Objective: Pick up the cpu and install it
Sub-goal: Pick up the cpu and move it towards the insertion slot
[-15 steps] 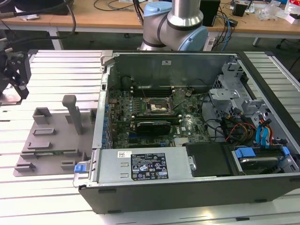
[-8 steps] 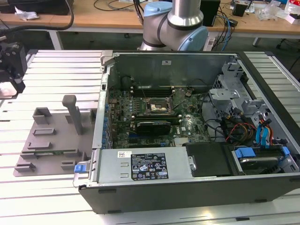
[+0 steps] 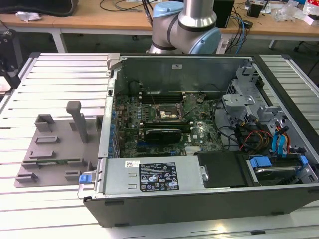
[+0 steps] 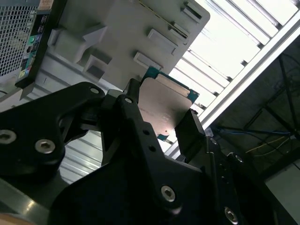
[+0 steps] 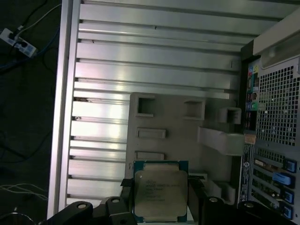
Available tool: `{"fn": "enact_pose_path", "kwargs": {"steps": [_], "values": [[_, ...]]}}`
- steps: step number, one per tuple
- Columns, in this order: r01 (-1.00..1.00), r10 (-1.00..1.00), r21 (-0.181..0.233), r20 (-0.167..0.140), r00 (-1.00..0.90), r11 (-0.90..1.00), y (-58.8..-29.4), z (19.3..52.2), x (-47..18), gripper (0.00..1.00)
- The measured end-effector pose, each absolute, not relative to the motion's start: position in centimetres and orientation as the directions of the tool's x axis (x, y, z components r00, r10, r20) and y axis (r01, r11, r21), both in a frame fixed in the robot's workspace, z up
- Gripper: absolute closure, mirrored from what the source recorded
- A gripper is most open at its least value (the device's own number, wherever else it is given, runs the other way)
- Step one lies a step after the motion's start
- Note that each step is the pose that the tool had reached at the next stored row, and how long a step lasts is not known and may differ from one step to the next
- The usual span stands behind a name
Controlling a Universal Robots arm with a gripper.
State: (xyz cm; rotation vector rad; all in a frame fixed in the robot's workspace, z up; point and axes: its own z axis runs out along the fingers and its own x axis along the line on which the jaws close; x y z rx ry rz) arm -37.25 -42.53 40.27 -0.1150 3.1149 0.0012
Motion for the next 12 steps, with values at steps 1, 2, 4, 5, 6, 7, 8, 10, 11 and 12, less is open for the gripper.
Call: {"fn": "enact_pose_path", "kwargs": {"steps": [1, 2, 4, 5, 6, 7, 8, 10, 11, 12], "values": [[-0.074, -0.074, 0.000, -0.024, -0.997, 0.997, -42.5, 40.6, -37.3, 0.45], [-0.074, -0.074, 0.000, -0.025, -0.997, 0.997, -42.5, 40.8, -37.3, 0.45], [-0.074, -0.074, 0.000, -0.025, -0.997, 0.997, -42.5, 41.4, -37.3, 0.45], [-0.074, -0.074, 0.000, -0.024, -0.997, 0.997, -42.5, 41.6, -37.3, 0.45], [-0.074, -0.074, 0.000, -0.024, -0.997, 0.997, -42.5, 41.8, -37.3, 0.45], [-0.074, -0.074, 0.000, -0.024, -0.997, 0.997, -42.5, 42.0, -37.3, 0.45], [-0.074, -0.074, 0.000, -0.025, -0.997, 0.997, -42.5, 42.2, -37.3, 0.45], [-0.074, -0.074, 0.000, -0.024, -0.997, 0.997, -42.5, 42.5, -37.3, 0.45], [-0.074, -0.074, 0.000, -0.025, -0.997, 0.997, -42.5, 42.7, -37.3, 0.45], [-0.074, -0.074, 0.000, -0.025, -0.997, 0.997, -42.5, 43.0, -37.3, 0.45]]}}
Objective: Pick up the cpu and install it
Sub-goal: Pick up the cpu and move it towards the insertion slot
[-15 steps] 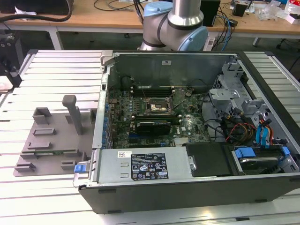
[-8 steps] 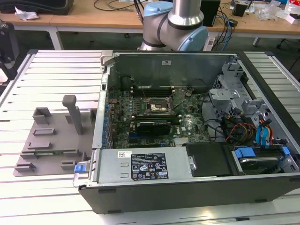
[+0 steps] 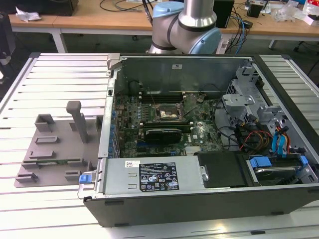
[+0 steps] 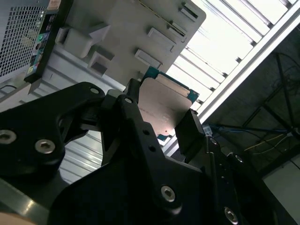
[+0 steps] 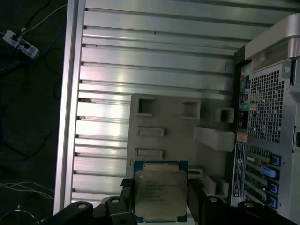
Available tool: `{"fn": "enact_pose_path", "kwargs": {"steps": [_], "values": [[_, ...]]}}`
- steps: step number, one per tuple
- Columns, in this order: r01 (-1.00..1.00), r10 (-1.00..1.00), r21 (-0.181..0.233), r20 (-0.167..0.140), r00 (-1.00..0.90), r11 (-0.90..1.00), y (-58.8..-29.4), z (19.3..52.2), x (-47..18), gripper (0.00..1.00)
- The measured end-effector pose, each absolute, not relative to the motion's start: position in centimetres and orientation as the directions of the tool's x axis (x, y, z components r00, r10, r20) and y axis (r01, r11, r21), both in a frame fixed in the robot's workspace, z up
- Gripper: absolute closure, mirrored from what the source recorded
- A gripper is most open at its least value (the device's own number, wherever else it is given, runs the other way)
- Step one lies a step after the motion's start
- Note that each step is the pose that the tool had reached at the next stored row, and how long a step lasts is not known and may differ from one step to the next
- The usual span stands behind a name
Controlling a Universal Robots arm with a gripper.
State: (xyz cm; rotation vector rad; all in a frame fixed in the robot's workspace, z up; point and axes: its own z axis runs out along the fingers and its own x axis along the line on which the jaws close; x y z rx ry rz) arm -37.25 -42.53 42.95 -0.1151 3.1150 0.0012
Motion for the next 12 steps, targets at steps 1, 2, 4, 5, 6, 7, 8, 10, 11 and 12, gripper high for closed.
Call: {"fn": "enact_pose_path", "kwargs": {"steps": [1, 2, 4, 5, 6, 7, 8, 10, 11, 12], "values": [[-0.074, -0.074, 0.000, -0.025, -0.997, 0.997, -42.5, 43.0, -37.2, 0.45], [-0.074, -0.074, 0.000, -0.024, -0.997, 0.997, -42.5, 43.1, -37.2, 0.45], [-0.074, -0.074, 0.000, -0.024, -0.997, 0.997, -42.2, 43.1, -37.2, 0.45], [-0.074, -0.074, 0.000, -0.024, -0.997, 0.997, -42.1, 43.1, -37.2, 0.45], [-0.074, -0.074, 0.000, -0.023, -0.997, 0.997, -41.7, 43.1, -37.1, 0.45], [-0.074, -0.074, 0.000, -0.022, -0.997, 0.997, -41.1, 43.1, -37.1, 0.45], [-0.074, -0.074, 0.000, -0.022, -0.997, 0.997, -40.7, 43.1, -37.1, 0.45], [-0.074, -0.074, 0.000, -0.021, -0.997, 0.997, -39.6, 43.1, -37.1, 0.45], [-0.074, -0.074, 0.000, -0.021, -0.997, 0.997, -39.3, 43.1, -37.1, 0.45], [-0.074, -0.074, 0.000, -0.021, -0.997, 0.997, -39.3, 43.1, -37.1, 0.45]]}}
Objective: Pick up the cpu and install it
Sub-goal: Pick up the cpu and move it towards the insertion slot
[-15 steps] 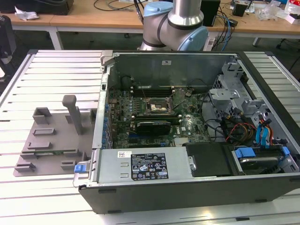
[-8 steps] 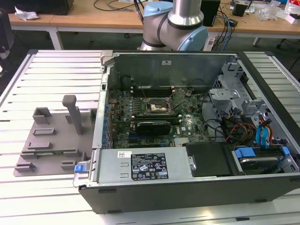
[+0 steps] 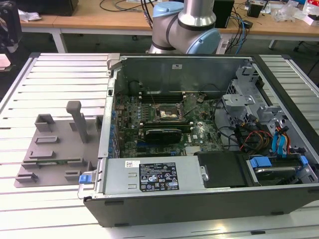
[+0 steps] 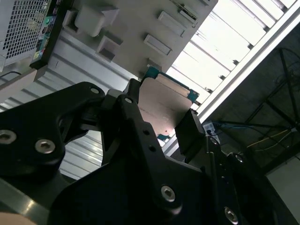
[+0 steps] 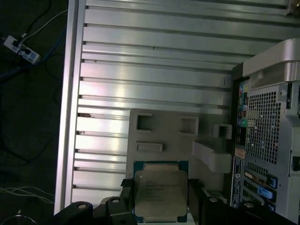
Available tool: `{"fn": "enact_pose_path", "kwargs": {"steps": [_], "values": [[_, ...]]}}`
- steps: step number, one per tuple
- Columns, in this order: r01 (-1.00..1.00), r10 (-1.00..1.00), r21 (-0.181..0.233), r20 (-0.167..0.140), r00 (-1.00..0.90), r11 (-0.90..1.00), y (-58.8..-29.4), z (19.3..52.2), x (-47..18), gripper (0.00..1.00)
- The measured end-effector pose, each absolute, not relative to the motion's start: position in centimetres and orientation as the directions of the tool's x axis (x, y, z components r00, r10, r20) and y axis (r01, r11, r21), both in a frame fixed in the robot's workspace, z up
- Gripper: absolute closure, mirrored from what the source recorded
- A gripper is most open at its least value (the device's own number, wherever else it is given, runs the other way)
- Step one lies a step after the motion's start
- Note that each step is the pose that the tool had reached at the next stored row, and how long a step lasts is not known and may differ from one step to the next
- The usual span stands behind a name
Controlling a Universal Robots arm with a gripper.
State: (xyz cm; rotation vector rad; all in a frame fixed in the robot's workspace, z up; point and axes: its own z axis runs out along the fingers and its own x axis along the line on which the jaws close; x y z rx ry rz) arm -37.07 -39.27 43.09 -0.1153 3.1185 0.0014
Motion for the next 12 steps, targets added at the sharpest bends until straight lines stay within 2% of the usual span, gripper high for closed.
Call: {"fn": "enact_pose_path", "kwargs": {"steps": [12], "values": [[-0.074, -0.074, 0.000, -0.021, -0.997, 0.997, -39.2, 43.1, -33.1, 0.45]]}}
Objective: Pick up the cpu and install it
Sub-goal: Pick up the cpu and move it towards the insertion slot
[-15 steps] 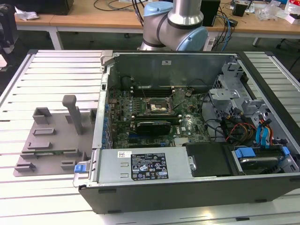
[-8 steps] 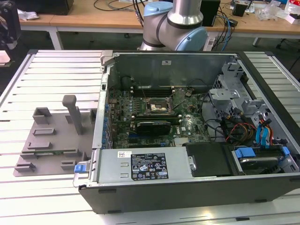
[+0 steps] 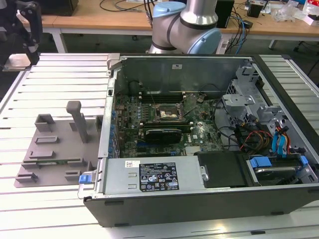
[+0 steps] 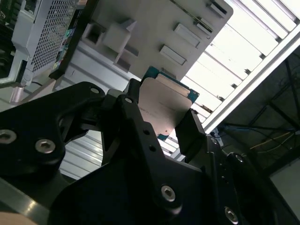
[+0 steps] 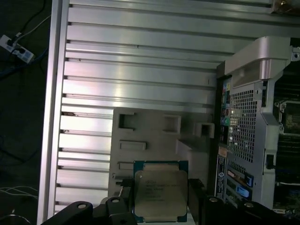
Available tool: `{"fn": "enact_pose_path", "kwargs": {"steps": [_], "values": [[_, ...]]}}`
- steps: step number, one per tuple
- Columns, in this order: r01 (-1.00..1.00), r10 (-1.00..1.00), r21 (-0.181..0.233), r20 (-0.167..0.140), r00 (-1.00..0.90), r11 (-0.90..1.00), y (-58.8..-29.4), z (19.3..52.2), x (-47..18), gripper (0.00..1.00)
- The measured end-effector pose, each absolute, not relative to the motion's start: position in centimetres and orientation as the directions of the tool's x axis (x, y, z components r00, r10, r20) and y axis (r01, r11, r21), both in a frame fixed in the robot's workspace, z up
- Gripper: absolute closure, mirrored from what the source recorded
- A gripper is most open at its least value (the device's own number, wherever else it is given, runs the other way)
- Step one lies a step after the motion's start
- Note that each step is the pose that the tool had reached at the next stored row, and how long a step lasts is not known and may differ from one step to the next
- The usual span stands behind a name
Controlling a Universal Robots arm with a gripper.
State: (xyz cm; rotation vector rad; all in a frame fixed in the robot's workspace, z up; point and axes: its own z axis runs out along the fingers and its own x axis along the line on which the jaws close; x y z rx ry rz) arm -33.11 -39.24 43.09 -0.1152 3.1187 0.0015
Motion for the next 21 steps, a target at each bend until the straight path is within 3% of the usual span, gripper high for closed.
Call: {"fn": "enact_pose_path", "kwargs": {"steps": [21], "values": [[-0.074, -0.074, 0.000, -0.019, -0.997, 0.997, -39.2, 43.1, -25.4, 0.45]]}}
